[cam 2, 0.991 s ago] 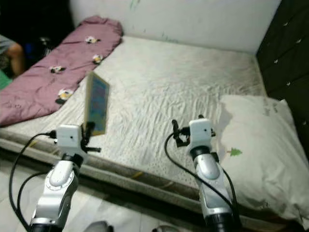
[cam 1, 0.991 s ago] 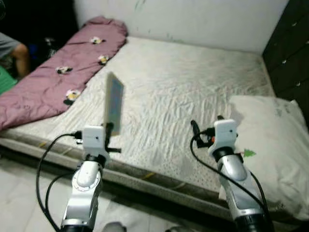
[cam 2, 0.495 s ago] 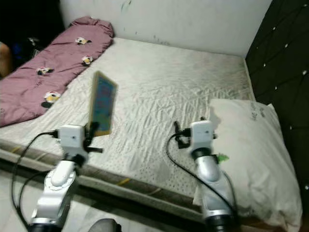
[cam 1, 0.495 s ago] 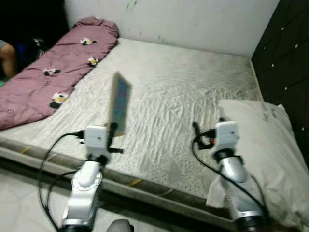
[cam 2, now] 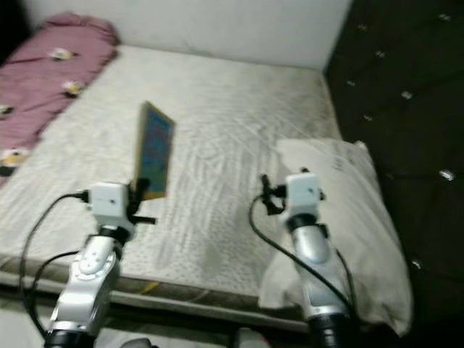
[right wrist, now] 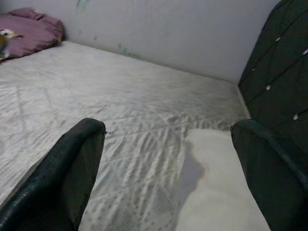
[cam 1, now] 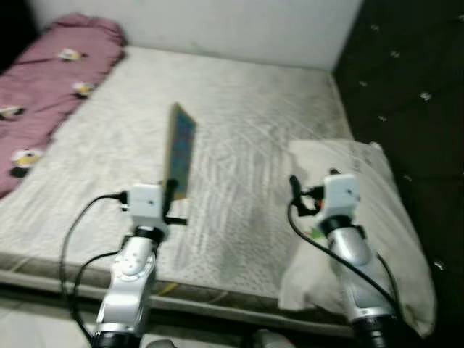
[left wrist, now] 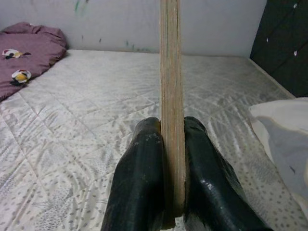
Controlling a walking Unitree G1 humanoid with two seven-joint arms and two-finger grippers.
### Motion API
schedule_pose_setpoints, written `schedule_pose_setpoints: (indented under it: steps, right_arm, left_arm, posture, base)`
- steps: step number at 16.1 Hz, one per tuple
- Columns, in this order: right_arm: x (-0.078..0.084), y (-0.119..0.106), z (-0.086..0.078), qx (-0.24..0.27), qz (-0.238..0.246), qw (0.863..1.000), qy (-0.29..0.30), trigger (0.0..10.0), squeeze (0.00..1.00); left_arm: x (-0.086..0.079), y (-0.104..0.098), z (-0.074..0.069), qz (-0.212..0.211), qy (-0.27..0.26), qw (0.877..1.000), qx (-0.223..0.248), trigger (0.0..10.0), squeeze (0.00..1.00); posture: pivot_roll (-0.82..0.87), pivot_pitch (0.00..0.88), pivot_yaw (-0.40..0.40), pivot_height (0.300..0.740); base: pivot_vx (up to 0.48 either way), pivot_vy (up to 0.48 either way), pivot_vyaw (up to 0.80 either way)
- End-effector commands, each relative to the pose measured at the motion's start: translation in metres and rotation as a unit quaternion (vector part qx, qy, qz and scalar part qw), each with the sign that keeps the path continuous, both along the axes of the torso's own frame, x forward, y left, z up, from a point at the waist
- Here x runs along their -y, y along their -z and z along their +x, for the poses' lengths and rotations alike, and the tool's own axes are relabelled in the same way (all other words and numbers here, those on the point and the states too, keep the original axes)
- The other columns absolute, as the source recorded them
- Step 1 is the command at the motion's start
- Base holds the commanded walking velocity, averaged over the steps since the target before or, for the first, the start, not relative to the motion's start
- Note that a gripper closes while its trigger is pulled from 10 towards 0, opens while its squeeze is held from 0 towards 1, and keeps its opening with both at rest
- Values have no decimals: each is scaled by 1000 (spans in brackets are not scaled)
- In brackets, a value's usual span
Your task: Clean up the room
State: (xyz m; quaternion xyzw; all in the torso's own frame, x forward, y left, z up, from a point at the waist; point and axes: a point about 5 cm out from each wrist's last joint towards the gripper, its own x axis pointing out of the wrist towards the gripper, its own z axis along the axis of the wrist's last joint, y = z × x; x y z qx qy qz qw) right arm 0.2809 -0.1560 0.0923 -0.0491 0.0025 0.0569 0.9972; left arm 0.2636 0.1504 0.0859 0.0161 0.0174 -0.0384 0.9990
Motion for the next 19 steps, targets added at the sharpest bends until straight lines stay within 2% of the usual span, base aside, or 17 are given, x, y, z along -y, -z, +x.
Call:
schedule_pose_setpoints:
  steps: [1,11,14,19]
  right_arm:
    - [3,-1,-1,0,-1,1000,4,10000,0]
    - [4,0,1,-2,-5,1000,5,10000,0]
    - [1,-5,7,1,-10,1000,-2,10000,0]
    - [1,-4,5,2,-9,1000,0,10000,0]
  left_arm:
    - [-1,-9,2,4,-5,1000,19,10000,0]
    - [0,-9,4,4,-13,1000,19,10000,0]
    - [-2,-17,7,12,-22,999,31,10000,0]
    - [-10,-17,1,-2,-37,999,27,10000,0]
  posture:
    - [-31,0,-40,740]
    - [-25,0,-56,740]
    - [-3,0,-82,740]
    - [-14,0,-52,740]
  base:
    - [0,0,-800]
    - [0,0,-800]
    - [0,0,-800]
    - [0,0,-800]
